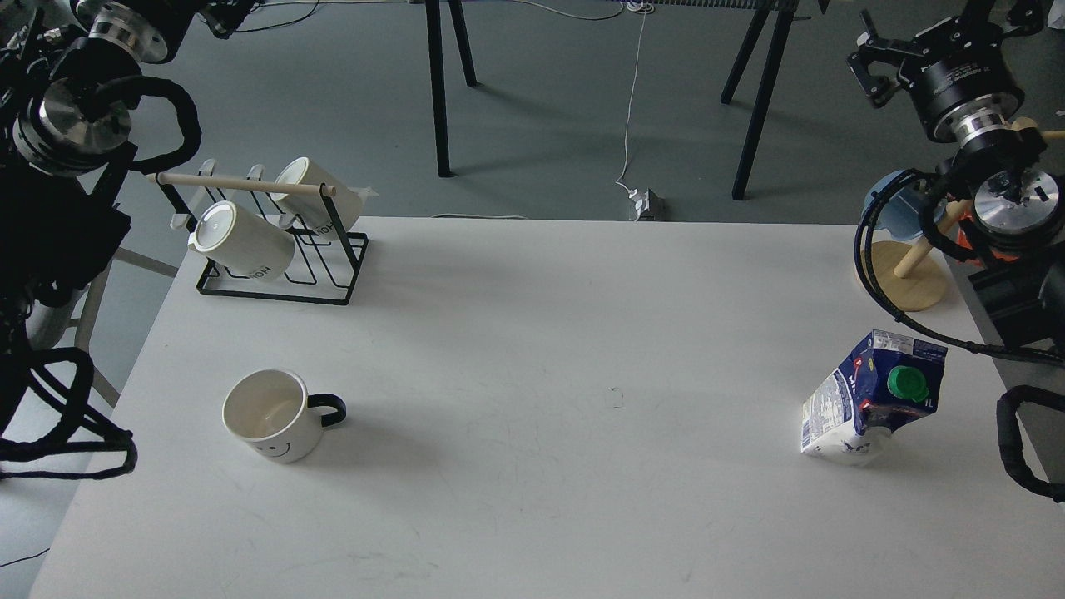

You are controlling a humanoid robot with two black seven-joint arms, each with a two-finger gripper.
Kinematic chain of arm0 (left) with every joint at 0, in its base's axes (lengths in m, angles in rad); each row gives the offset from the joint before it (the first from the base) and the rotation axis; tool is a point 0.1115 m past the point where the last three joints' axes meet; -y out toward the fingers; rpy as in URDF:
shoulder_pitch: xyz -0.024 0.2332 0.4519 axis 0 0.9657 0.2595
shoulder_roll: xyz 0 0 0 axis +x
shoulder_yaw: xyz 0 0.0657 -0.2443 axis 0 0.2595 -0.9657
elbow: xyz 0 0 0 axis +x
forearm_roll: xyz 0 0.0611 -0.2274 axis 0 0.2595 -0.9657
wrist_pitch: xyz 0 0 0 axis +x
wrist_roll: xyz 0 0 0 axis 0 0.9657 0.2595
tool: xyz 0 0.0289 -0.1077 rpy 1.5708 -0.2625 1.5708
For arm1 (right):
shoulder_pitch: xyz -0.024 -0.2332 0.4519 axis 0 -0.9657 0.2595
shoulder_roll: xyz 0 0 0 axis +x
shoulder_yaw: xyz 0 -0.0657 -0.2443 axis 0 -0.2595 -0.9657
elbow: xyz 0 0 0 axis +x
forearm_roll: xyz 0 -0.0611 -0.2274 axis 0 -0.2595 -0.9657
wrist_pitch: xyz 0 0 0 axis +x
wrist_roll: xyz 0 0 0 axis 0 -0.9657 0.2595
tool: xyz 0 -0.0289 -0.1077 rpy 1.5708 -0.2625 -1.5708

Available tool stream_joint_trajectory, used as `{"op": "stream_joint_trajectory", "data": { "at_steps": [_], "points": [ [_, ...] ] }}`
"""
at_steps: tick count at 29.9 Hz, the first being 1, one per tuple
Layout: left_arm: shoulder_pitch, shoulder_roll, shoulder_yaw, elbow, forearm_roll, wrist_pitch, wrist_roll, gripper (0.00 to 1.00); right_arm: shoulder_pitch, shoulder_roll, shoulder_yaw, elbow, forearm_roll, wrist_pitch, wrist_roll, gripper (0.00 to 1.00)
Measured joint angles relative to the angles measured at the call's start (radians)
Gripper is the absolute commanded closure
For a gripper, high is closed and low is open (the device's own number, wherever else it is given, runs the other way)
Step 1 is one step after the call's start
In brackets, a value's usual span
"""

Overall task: Place cup and milk with both arms
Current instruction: 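Reach the left gripper down toward the white mug with black handle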

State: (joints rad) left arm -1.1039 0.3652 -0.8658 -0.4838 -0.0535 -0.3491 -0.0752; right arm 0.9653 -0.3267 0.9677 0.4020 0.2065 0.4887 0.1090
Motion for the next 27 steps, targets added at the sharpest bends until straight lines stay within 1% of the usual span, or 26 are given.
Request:
{"op": "stream_joint_trajectory", "data": {
  "at_steps": [5, 9, 10, 13, 15, 17, 21, 24, 27],
  "points": [
    [-0.016, -0.006, 0.007, -0.093, 0.001, 0.021, 0.009, 0.0, -0.001, 0.001, -0.011, 0.0, -0.002, 0.0, 0.0, 0.01],
    [-0.018, 0.013, 0.009, -0.116, 0.001, 0.02, 0.013, 0.0, -0.028, -0.005, -0.005, 0.005, -0.001, 0.0, 0.001, 0.01],
    [-0.017, 0.022, 0.013, -0.119, 0.003, 0.004, 0.016, 0.0, -0.035, -0.009, -0.002, 0.008, 0.0, 0.0, 0.001, 0.01],
    [0.002, 0.078, 0.079, -0.167, 0.015, -0.1, 0.026, 0.01, -0.043, -0.02, 0.009, 0.027, 0.0, 0.0, 0.001, 0.01],
    [0.022, 0.151, 0.152, -0.217, 0.03, -0.128, 0.021, 0.01, -0.049, -0.03, 0.018, 0.042, 0.001, 0.0, 0.003, 0.01],
    [0.045, 0.23, 0.225, -0.286, 0.055, -0.136, 0.004, 0.01, -0.061, -0.034, 0.027, 0.064, 0.001, 0.0, 0.01, 0.01],
    [0.106, 0.392, 0.326, -0.458, 0.196, -0.14, -0.066, 0.06, -0.084, -0.035, 0.057, 0.091, 0.001, 0.0, 0.02, 0.01],
    [0.163, 0.515, 0.342, -0.591, 0.359, -0.14, -0.122, 0.06, -0.096, -0.036, 0.064, 0.112, 0.001, 0.0, 0.021, 0.01],
    [0.238, 0.639, 0.344, -0.73, 0.52, -0.14, -0.179, 0.1, -0.116, -0.043, 0.064, 0.156, 0.001, 0.0, 0.021, 0.01]
  ]
}}
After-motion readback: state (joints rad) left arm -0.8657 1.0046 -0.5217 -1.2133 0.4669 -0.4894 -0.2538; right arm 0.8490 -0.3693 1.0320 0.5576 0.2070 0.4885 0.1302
